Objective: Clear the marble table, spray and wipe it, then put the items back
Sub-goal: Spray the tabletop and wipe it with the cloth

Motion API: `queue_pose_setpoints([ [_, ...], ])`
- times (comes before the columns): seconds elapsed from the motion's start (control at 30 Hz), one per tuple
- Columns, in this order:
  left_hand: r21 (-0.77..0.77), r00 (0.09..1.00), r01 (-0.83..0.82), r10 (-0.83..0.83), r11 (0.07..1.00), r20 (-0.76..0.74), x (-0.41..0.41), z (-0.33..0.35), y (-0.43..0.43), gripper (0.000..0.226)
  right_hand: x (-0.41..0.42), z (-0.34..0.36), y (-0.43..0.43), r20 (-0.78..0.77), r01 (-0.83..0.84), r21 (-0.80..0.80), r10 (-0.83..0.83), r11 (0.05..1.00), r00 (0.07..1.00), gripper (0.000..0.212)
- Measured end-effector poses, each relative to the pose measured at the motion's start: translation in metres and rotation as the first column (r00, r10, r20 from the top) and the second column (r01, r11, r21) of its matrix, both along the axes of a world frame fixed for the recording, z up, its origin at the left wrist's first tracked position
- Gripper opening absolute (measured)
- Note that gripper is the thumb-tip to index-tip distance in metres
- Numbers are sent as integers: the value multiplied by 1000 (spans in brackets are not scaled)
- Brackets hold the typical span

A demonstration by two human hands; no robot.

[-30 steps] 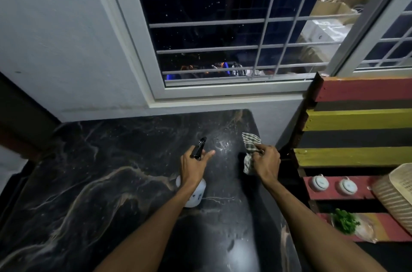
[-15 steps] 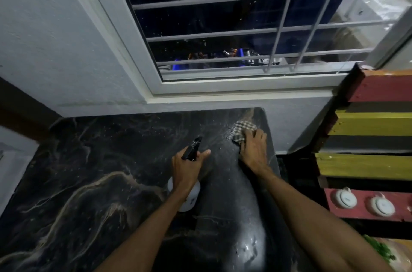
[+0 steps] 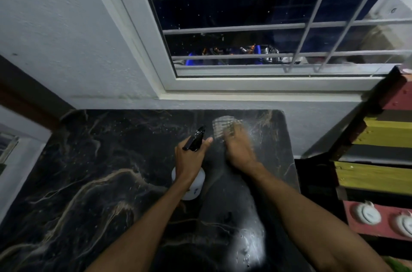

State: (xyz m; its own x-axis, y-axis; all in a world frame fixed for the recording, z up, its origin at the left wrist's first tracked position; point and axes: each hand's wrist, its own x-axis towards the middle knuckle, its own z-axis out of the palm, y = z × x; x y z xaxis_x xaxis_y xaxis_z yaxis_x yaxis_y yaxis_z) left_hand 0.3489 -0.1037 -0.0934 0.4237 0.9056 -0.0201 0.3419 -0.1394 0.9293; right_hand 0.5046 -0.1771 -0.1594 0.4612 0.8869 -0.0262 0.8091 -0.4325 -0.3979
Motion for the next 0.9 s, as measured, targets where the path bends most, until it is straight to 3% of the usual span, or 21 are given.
queue_pose_setpoints([
  [0.07,28,1000,4,-5,1000,11,-3,2,5,29,-6,-7,-2,36,-228,28,227,973,973,59],
  [0.1,28,1000,7,-7,1000,12,-5,2,8,27,9,-8,-4,40,-188,46,186,981,982,59],
  [0.2,20,1000,-24,23,1000,19,-19,3,23,29,54,-8,3,-22,272,6,-271,962,962,63],
  [0.23,24,999,-36,35,999,21,-25,2,29,29,53,-5,11,-45,356,-22,-357,934,933,65],
  [0.27,32,999,-49,48,998,13,-31,2,36,28,36,-2,26,-81,334,-5,-333,943,939,66],
  [0.37,48,998,-61,63,997,-28,-47,4,54,24,-44,-1,67,-154,-135,170,162,976,975,60],
  [0.4,53,997,-62,64,997,-43,-53,6,58,20,-63,-2,72,-155,-265,172,291,949,944,58],
  [0.43,55,996,-62,65,997,-57,-61,8,65,18,-70,0,77,-164,-295,163,320,942,933,56],
  [0.47,44,996,-59,62,997,-66,-68,8,73,20,-65,2,80,-193,-217,174,250,960,949,55],
  [0.53,24,995,-65,66,998,-69,-89,7,93,25,-47,3,87,-262,95,153,-52,984,964,58],
  [0.6,17,995,-75,76,997,-60,-110,5,112,27,-50,5,94,-223,282,62,-262,957,939,67],
  [0.73,-15,989,-127,126,992,-78,-151,3,146,43,-116,1,122,-186,83,69,-69,994,980,70],
  [0.9,-14,983,-137,134,990,-128,-210,3,192,44,-166,11,168,-255,352,66,-326,934,910,63],
])
